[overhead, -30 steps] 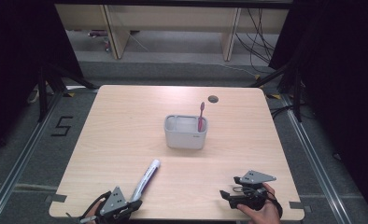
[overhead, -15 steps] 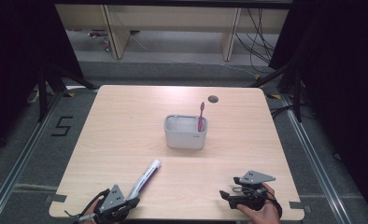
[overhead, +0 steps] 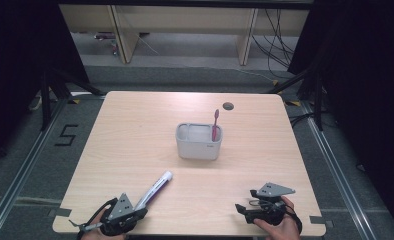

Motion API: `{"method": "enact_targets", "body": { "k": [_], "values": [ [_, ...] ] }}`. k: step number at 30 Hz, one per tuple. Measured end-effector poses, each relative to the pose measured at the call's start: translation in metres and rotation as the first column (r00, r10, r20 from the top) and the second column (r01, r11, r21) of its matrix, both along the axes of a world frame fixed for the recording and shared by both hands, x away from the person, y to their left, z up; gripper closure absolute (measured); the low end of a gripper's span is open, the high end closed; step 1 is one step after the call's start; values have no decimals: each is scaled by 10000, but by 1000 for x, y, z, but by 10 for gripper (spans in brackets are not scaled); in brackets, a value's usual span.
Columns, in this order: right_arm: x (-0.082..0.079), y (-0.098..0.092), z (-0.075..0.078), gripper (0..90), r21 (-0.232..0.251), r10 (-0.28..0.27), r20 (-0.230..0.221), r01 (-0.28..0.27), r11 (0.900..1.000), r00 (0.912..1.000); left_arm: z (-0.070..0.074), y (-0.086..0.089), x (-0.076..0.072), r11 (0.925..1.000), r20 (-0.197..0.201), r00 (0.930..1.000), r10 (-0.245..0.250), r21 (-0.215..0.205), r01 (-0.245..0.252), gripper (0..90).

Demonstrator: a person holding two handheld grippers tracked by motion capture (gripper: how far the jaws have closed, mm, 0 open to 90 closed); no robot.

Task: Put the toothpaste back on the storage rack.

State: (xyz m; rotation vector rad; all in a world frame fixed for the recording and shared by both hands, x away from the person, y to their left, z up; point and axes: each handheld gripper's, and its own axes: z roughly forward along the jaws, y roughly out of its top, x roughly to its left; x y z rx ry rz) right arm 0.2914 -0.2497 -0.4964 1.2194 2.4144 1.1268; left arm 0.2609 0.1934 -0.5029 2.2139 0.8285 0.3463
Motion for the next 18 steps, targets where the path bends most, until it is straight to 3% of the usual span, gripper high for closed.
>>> {"method": "enact_targets", "body": {
  "k": [4, 6, 7, 11, 13, 14, 18],
  "values": [
    [1, -1, 0, 240, -103, 100, 154, -99, 9999, 9998, 0, 0, 4, 10000, -93, 10000, 7, -7, -7, 892],
    [0, 0, 0, 240, -30, 46, 59, -46, 10000, 10000, -1, 1, 6, 10000, -224, 9997, 8, 99, -6, 892],
    [1, -1, 0, 240, -116, 177, 251, -175, 9998, 9995, -2, 2, 9, 9994, -231, 9997, -16, 348, 24, 892],
    [1, -1, 0, 240, -109, 179, 237, -176, 9998, 9996, -2, 3, 11, 9992, -269, 9995, 144, 365, -134, 892],
    [1, -1, 0, 241, -104, 174, 239, -172, 9998, 9996, -1, 5, 15, 9981, -280, 9995, 136, 609, -119, 892],
    [0, 0, 0, 240, -31, 48, 73, -48, 10000, 10000, 0, 6, 16, 9975, -278, 9996, 101, 699, -82, 892],
    [1, -1, 0, 240, -108, 198, 248, -196, 9998, 9995, 0, 8, 21, 9974, -328, 9990, 291, 672, -269, 891]
  ]
}}
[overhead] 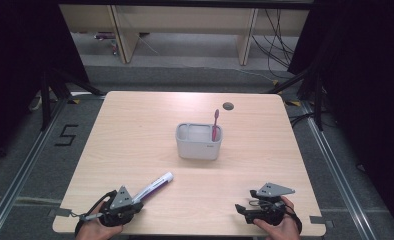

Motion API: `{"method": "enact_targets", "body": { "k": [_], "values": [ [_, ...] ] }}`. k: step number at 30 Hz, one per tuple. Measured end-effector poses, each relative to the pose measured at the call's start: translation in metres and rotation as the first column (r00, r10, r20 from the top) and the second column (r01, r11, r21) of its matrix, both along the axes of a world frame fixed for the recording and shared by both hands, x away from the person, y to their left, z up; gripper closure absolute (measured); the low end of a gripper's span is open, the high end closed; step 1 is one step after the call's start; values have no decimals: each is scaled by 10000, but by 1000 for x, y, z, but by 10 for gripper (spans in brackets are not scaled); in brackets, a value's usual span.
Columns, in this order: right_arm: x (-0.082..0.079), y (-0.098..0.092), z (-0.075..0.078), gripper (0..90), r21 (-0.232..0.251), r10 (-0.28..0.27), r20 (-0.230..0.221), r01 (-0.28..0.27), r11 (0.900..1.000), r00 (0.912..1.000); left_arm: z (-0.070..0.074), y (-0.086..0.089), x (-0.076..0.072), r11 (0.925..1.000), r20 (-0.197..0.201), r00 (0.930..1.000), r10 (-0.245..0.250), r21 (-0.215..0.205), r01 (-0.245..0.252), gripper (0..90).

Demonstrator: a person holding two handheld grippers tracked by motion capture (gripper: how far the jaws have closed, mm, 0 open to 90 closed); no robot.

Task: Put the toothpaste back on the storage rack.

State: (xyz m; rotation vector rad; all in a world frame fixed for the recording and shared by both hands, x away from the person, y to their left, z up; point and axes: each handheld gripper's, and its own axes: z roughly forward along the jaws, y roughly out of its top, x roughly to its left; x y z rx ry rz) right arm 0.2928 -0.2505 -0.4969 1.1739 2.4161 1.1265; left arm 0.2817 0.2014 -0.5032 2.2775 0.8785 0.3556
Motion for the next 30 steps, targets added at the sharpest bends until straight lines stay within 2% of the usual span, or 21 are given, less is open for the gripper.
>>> {"method": "enact_targets", "body": {
  "k": [12, 16, 17, 18, 19, 20, 21, 22, 25, 28, 29, 30],
  "values": [
    [-1, 0, 1, 241, -32, -34, 25, 34, 10000, 10000, 3, 6, 16, 9978, 63, 9992, 386, 529, -389, 892],
    [0, 0, 0, 240, 6, 51, -36, -51, 10000, 10000, 4, 8, 21, 9972, 45, 9989, 456, 589, -458, 892],
    [1, 1, -1, 240, 261, 236, -204, -231, 9994, 9995, 3, 9, 24, 9965, 56, 9980, 631, 540, -634, 891],
    [0, 0, 1, 240, 24, 54, -64, -54, 10000, 10000, 3, 9, 24, 9965, 56, 9980, 631, 540, -634, 891],
    [0, 1, 0, 240, 192, 106, -108, -104, 9998, 9999, 3, 11, 28, 9963, 25, 9980, 627, 591, -627, 891],
    [1, 0, 0, 239, 95, 84, 24, -85, 9999, 10000, 3, 12, 30, 9960, 11, 9977, 678, 583, -677, 891],
    [1, 0, 0, 239, 127, 114, -16, -113, 9999, 9999, 3, 12, 32, 9957, 32, 9972, 751, 540, -751, 891],
    [-1, 1, 0, 239, 278, -93, -250, 100, 9996, 9996, 3, 13, 34, 9952, 46, 9972, 746, 624, -748, 892],
    [1, 0, 0, 238, 116, 14, 88, -15, 9999, 10000, 4, 15, 41, 9941, 61, 9959, 903, 601, -905, 891],
    [1, 0, 0, 239, 114, 18, 81, -18, 9999, 10000, 4, 15, 45, 9931, 56, 9947, 1026, 559, -1027, 891],
    [-1, 1, 0, 238, 199, -103, -219, 108, 9997, 9997, 6, 16, 49, 9922, 82, 9943, 1063, 652, -1066, 891],
    [1, -1, 0, 238, 57, 16, 28, -16, 10000, 10000, 6, 17, 52, 9919, 89, 9941, 1078, 664, -1082, 891]
  ]
}}
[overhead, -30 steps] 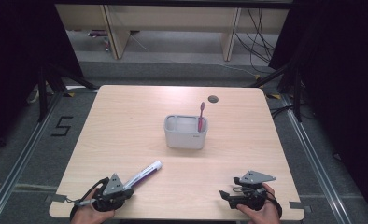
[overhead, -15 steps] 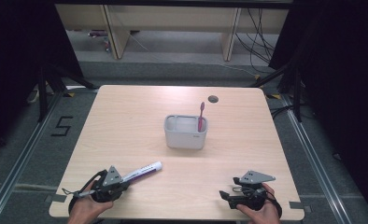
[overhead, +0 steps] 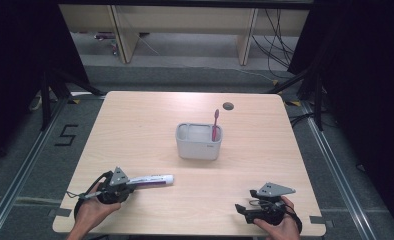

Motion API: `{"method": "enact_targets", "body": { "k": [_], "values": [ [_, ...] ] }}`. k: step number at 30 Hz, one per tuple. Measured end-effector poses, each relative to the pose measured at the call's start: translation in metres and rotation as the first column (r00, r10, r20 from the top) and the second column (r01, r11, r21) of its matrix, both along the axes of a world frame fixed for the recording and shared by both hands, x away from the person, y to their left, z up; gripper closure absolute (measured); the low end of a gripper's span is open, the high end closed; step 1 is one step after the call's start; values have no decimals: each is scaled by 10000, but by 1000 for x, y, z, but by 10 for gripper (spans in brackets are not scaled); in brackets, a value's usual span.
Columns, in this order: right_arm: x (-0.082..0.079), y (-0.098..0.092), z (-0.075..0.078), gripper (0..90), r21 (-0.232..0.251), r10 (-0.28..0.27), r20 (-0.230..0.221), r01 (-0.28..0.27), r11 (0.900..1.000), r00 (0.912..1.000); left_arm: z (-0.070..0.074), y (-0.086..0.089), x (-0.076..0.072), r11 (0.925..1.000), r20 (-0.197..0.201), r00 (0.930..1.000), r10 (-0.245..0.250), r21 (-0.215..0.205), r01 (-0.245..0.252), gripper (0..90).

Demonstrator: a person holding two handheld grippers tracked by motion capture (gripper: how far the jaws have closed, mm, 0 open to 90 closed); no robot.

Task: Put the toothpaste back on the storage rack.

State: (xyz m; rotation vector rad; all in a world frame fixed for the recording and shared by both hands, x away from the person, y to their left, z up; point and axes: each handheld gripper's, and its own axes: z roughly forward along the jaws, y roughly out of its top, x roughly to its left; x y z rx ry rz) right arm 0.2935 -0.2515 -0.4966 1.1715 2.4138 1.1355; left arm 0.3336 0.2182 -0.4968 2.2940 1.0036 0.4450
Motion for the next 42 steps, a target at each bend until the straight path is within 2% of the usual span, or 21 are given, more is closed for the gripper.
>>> {"method": "enact_targets", "body": {
  "k": [3, 6, 7, 9, 11, 13, 15, 22, 27, 29, 32, 34, 35, 37, 42],
  "values": [
    [-1, 1, 0, 238, 85, -92, -175, 94, 9999, 9998, 1, 1, 7, 9998, -4, 10000, 35, 181, -35, 891],
    [-2, 1, 0, 238, 144, -112, -251, 116, 9998, 9996, 1, 0, 11, 9998, 17, 9998, 191, 13, -191, 891],
    [0, 0, 0, 238, 9, 2, 16, -2, 10000, 10000, 1, 0, 14, 9997, -12, 9997, 229, 86, -229, 891],
    [0, -1, 0, 238, -35, -9, 31, 9, 10000, 10000, 2, 1, 18, 9996, -69, 9998, 210, 211, -208, 891],
    [0, -1, 0, 238, -35, 2, 29, -2, 10000, 10000, 1, 0, 20, 9995, -60, 9995, 319, 56, -318, 891],
    [0, -1, 0, 238, -7, 12, 28, -12, 10000, 10000, 1, 0, 26, 9989, -141, 9994, 304, 360, -299, 891],
    [0, -1, 0, 238, -2, 11, 16, -11, 10000, 10000, 1, 0, 30, 9987, -151, 9994, 312, 416, -305, 891],
    [0, -1, 0, 238, -32, 20, 59, -20, 10000, 10000, 0, -4, 41, 9979, -186, 9985, 516, 405, -508, 890],
    [1, -1, -1, 239, 116, 119, -6, -119, 9999, 9999, 0, -6, 49, 9975, -262, 9979, 596, 404, -585, 890],
    [1, -1, 0, 239, 19, 33, 88, -34, 10000, 10000, -1, -8, 56, 9962, -253, 9963, 821, 315, -813, 890],
    [1, -1, -1, 239, 120, 112, -14, -112, 9999, 9999, 0, -10, 59, 9968, -377, 9966, 733, 347, -720, 889],
    [1, -2, 0, 239, -5, 112, -9, -112, 9999, 9999, 2, -13, 64, 9970, -383, 9970, 678, 412, -662, 889],
    [3, -2, -1, 239, 180, 314, -102, -312, 9993, 9995, 4, -14, 65, 9969, -392, 9969, 683, 414, -667, 889],
    [2, -2, -1, 239, 218, 322, -104, -319, 9993, 9994, 6, -15, 69, 9970, -388, 9971, 656, 448, -639, 889],
    [1, -1, 0, 239, 48, 76, 36, -76, 10000, 10000, 9, -21, 74, 9968, -384, 9967, 715, 373, -700, 888]
  ]
}}
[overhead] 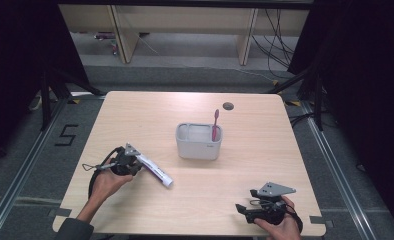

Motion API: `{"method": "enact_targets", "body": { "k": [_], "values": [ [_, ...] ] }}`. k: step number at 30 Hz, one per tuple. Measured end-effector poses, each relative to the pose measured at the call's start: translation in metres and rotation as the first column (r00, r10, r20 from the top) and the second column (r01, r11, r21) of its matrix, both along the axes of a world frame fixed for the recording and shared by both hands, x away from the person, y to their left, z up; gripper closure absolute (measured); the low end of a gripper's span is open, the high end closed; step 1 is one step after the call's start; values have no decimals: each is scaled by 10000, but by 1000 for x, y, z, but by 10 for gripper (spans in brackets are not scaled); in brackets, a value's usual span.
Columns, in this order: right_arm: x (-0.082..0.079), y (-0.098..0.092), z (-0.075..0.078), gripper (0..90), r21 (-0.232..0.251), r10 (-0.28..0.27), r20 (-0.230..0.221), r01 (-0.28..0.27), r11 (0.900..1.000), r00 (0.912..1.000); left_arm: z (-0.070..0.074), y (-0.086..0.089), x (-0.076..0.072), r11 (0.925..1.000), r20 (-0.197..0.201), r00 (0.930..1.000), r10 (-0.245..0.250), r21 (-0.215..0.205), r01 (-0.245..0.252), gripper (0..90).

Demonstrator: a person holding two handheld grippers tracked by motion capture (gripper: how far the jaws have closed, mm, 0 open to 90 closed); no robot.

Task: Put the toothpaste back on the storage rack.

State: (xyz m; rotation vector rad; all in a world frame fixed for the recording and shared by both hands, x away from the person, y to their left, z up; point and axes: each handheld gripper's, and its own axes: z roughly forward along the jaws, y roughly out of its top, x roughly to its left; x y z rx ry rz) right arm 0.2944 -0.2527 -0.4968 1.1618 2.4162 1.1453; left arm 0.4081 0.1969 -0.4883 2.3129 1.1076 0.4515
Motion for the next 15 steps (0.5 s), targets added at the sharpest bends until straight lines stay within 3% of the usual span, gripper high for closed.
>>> {"method": "enact_targets", "body": {
  "k": [15],
  "values": [
    [0, 0, 1, 239, -60, 11, 71, -11, 10000, 10000, 4, -25, 21, 10000, -56, 10000, -28, 34, 28, 881]
  ]
}}
